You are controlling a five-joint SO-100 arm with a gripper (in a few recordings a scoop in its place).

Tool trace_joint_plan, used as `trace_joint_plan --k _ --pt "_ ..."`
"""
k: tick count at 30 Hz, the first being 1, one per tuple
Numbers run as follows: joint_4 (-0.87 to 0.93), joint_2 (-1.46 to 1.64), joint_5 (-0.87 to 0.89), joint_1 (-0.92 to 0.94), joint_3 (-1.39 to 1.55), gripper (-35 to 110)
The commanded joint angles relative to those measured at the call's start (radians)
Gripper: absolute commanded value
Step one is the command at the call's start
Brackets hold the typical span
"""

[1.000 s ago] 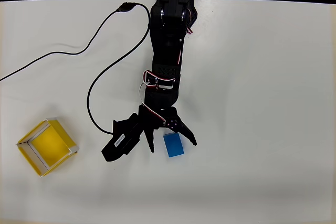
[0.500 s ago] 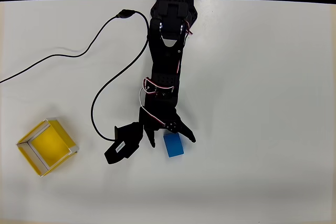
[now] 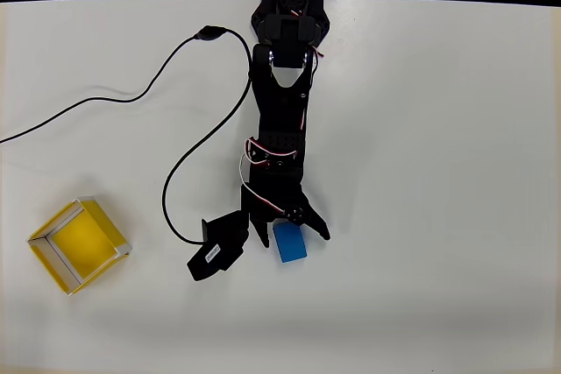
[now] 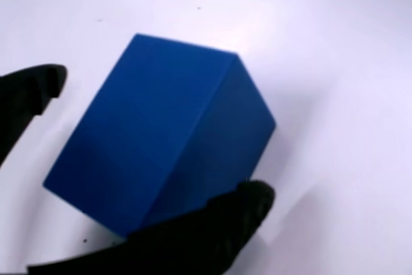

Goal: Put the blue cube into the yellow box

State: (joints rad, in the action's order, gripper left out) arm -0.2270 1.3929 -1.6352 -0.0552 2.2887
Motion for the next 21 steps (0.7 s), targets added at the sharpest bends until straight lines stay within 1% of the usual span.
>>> trace_joint_plan --k 1,8,10,15,21 --pt "-0.006 0.044 -0.002 -0.034 -0.091 42" --pt "0.023 0.041 -0.071 -0.049 -0.087 24" --pt "0.023 0.04 -0.077 -0.049 -0.087 20" --pt "0.034 0.046 -0.117 -0.037 -0.087 15" --pt "0.023 0.1 -0.161 -0.003 -0.094 13"
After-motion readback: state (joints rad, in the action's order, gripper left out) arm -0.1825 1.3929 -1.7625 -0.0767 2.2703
